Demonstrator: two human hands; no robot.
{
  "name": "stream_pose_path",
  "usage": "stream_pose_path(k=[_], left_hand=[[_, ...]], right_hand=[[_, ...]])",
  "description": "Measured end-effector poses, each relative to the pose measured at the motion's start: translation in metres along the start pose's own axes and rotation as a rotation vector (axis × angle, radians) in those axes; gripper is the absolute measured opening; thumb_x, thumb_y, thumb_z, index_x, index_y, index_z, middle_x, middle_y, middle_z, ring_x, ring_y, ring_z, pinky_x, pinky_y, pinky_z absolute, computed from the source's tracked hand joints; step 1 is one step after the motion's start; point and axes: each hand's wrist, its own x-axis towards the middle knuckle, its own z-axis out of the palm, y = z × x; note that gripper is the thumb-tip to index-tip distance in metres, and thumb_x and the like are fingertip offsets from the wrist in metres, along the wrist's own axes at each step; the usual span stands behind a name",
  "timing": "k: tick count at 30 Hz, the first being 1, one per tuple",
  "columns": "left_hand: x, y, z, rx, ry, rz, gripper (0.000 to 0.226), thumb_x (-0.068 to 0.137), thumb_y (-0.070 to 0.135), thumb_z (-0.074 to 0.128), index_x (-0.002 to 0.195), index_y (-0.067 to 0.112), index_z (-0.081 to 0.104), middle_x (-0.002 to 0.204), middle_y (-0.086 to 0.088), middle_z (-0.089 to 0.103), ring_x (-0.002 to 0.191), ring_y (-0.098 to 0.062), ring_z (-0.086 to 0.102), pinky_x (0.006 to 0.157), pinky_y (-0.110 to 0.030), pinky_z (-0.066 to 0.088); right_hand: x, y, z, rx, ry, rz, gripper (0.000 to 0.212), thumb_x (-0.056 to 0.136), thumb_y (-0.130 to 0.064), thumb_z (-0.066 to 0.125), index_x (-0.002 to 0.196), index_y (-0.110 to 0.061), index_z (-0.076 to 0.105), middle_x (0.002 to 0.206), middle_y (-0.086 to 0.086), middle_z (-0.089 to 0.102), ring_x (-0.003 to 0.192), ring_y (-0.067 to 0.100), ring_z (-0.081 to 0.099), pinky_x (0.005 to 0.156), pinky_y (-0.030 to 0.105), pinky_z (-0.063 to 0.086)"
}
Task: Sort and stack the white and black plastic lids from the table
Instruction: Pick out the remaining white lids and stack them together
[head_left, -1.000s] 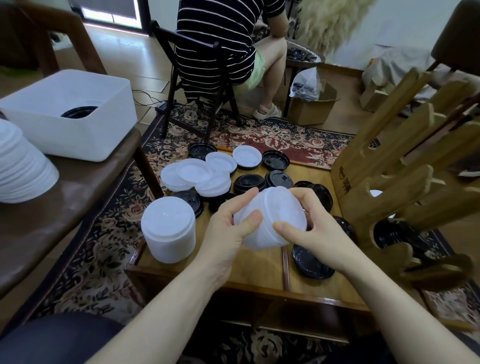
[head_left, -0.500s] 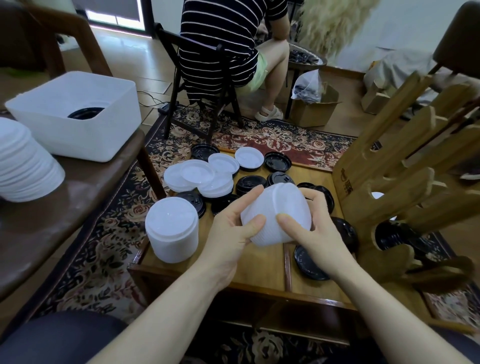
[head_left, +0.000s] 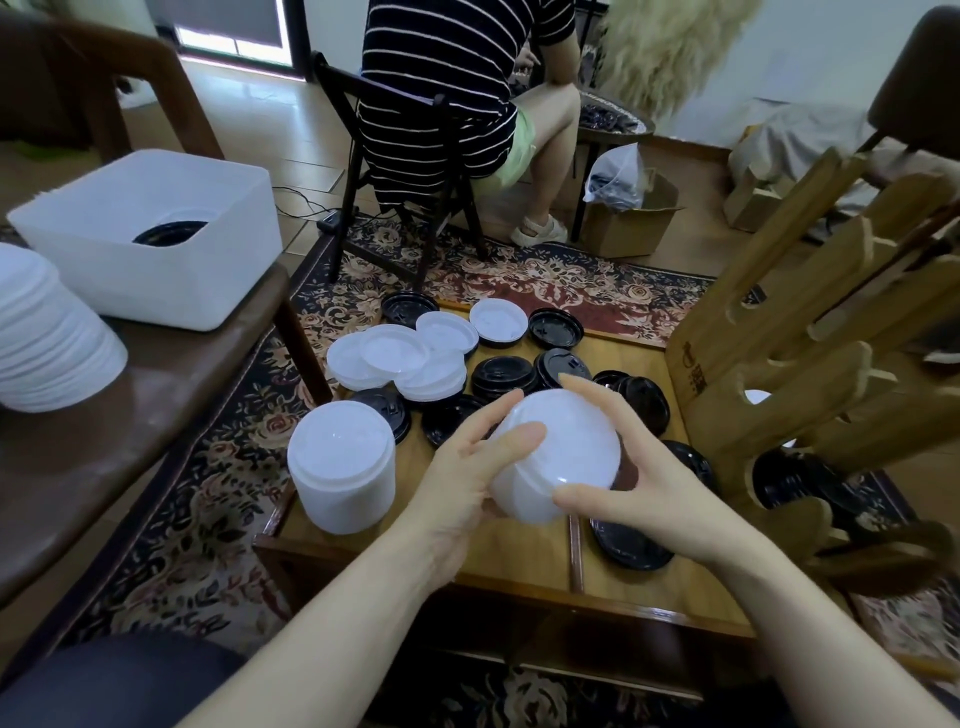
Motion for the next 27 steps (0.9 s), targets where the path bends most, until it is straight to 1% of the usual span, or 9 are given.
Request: stream_pose_path(k=[7,12,13,15,18,21,23,25,27], left_hand=[[0.0,0.001,-0.008,-0.006,-0.047,-0.025,0.056,0.069,0.047,0.076,0.124,0.043,0.064,0.122,0.009,0.07,0.11,-0.017,0.069,0.082,-0.037,0.061],[0.009,-0.005,-0.012,-0.087,0.105,-0.004,0.072,0.047,0.053,0.08,0.117,0.042,0.068,0.116,0.011,0.072,0.109,-0.016,0.067,0.082,-0.037,0.061],[0.01,-0.01,-0.012,-0.114,0.14,-0.012,0.073,0.044,0.053,0.08,0.116,0.04,0.068,0.115,0.011,0.072,0.108,-0.015,0.067,0.086,-0.039,0.06],[0.011,-0.019,-0.014,-0.158,0.2,-0.037,0.075,0.041,0.051,0.08,0.114,0.038,0.069,0.114,0.009,0.073,0.108,-0.016,0.067,0.094,-0.045,0.057],[0.014,-0.028,-0.02,-0.209,0.254,-0.078,0.077,0.037,0.048,0.08,0.112,0.035,0.069,0.107,0.009,0.074,0.104,-0.016,0.068,0.096,-0.05,0.056],[0.016,-0.029,-0.026,-0.235,0.261,-0.149,0.069,0.047,0.041,0.08,0.115,0.034,0.067,0.109,0.008,0.073,0.103,-0.016,0.067,0.081,-0.042,0.059],[0.017,-0.029,-0.029,-0.231,0.269,-0.179,0.064,0.054,0.04,0.076,0.117,0.035,0.066,0.115,0.008,0.07,0.106,-0.017,0.065,0.075,-0.036,0.058],[0.019,-0.028,-0.031,-0.221,0.277,-0.191,0.061,0.056,0.041,0.075,0.116,0.036,0.066,0.116,0.008,0.07,0.107,-0.017,0.065,0.074,-0.035,0.058],[0.02,-0.025,-0.031,-0.221,0.279,-0.197,0.059,0.057,0.041,0.076,0.115,0.036,0.067,0.114,0.008,0.071,0.107,-0.017,0.065,0.08,-0.04,0.06]], right_hand=[[0.006,0.008,0.011,0.202,0.029,0.046,0.082,0.07,-0.046,0.076,0.142,-0.047,0.036,0.133,-0.026,0.051,0.125,0.001,0.051,0.097,0.026,0.051],[0.039,0.001,-0.009,0.107,-0.149,0.099,0.073,0.074,-0.066,0.07,0.138,-0.038,0.049,0.134,-0.017,0.058,0.125,0.006,0.054,0.103,0.036,0.049],[0.055,0.0,-0.012,0.063,-0.096,0.092,0.066,0.078,-0.068,0.064,0.134,-0.034,0.055,0.13,-0.016,0.061,0.123,0.003,0.055,0.104,0.035,0.047],[0.094,0.0,-0.012,-0.054,0.037,0.028,0.04,0.091,-0.049,0.06,0.125,-0.028,0.062,0.122,-0.017,0.064,0.115,-0.004,0.056,0.104,0.032,0.046],[0.152,0.018,0.001,-0.432,-0.044,-0.193,0.027,0.096,-0.014,0.062,0.123,-0.018,0.063,0.114,-0.008,0.062,0.113,0.005,0.053,0.102,0.03,0.04],[0.191,0.042,0.018,-0.764,-0.234,-0.328,0.031,0.093,-0.014,0.065,0.124,-0.013,0.064,0.119,0.007,0.062,0.132,0.028,0.042,0.109,0.043,0.033],[0.203,0.051,0.026,-0.908,-0.284,-0.371,0.032,0.092,-0.021,0.068,0.123,-0.015,0.064,0.124,0.006,0.062,0.139,0.03,0.036,0.108,0.046,0.034],[0.206,0.055,0.032,-1.056,-0.287,-0.407,0.032,0.09,-0.026,0.069,0.121,-0.018,0.065,0.124,0.005,0.061,0.136,0.027,0.04,0.102,0.038,0.033],[0.202,0.06,0.031,-1.146,-0.225,-0.526,0.028,0.081,-0.022,0.078,0.107,-0.019,0.068,0.108,0.005,0.064,0.119,0.028,0.054,0.088,0.033,0.029]])
